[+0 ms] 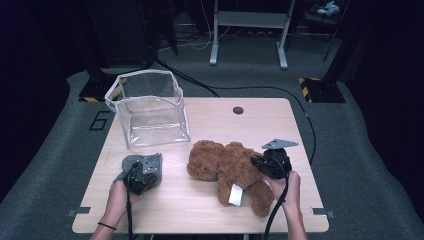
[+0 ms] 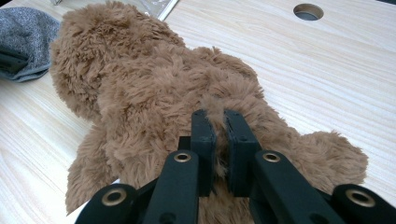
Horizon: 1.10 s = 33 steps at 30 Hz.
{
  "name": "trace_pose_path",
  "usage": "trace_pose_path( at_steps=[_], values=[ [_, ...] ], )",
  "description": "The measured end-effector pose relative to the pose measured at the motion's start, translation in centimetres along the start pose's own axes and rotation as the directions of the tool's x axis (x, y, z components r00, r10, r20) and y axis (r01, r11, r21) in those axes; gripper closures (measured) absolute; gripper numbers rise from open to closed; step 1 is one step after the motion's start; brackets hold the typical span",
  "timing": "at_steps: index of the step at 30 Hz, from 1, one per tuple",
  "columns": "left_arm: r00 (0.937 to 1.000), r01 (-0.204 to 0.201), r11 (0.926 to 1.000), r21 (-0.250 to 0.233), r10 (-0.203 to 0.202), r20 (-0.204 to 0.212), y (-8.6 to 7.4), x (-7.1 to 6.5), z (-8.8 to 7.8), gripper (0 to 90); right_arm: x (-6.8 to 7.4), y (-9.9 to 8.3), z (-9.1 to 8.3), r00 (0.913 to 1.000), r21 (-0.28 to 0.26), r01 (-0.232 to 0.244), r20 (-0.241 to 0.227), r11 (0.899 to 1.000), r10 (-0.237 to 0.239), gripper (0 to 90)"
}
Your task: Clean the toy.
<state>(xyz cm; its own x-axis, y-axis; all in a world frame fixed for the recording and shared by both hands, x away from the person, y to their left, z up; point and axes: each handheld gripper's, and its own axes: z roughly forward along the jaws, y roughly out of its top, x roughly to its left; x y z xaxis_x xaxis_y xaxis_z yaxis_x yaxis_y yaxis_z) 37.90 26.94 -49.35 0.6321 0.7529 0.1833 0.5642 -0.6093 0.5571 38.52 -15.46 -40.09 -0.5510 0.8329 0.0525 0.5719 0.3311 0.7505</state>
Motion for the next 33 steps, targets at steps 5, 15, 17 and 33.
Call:
trace_pose_path(
  at_steps=[5, 15, 17, 33],
  values=[
    [0.9991, 0.027, 0.9974, -0.066, -0.025, 0.034, 0.1, 0.4, -1.1, 89.2, -0.1, 0.0, -0.1, 1.0000, -0.001, -0.004, -0.003, 1.000, 0.004, 84.1],
    [0.9900, 0.061, 0.9709, -0.232, -0.029, 0.138, 2.2, 1.1, -6.3, 89.2, 0.1, 0.6, -0.4, 1.0000, -0.018, -0.001, -0.006, 1.000, 0.001, 84.4],
    [0.9808, 0.103, 0.9579, -0.268, -0.053, 0.188, 2.6, 1.5, -6.9, 88.9, 0.3, 0.8, -0.5, 1.0000, -0.032, -0.004, -0.009, 0.999, 0.004, 84.5],
    [0.9906, 0.126, 0.9919, -0.015, -0.125, 0.054, -0.1, 1.5, -0.8, 44.4, 0.6, 1.3, 0.0, 0.9992, 0.034, 0.037, 0.011, 0.999, -0.037, 77.9]
  ],
)
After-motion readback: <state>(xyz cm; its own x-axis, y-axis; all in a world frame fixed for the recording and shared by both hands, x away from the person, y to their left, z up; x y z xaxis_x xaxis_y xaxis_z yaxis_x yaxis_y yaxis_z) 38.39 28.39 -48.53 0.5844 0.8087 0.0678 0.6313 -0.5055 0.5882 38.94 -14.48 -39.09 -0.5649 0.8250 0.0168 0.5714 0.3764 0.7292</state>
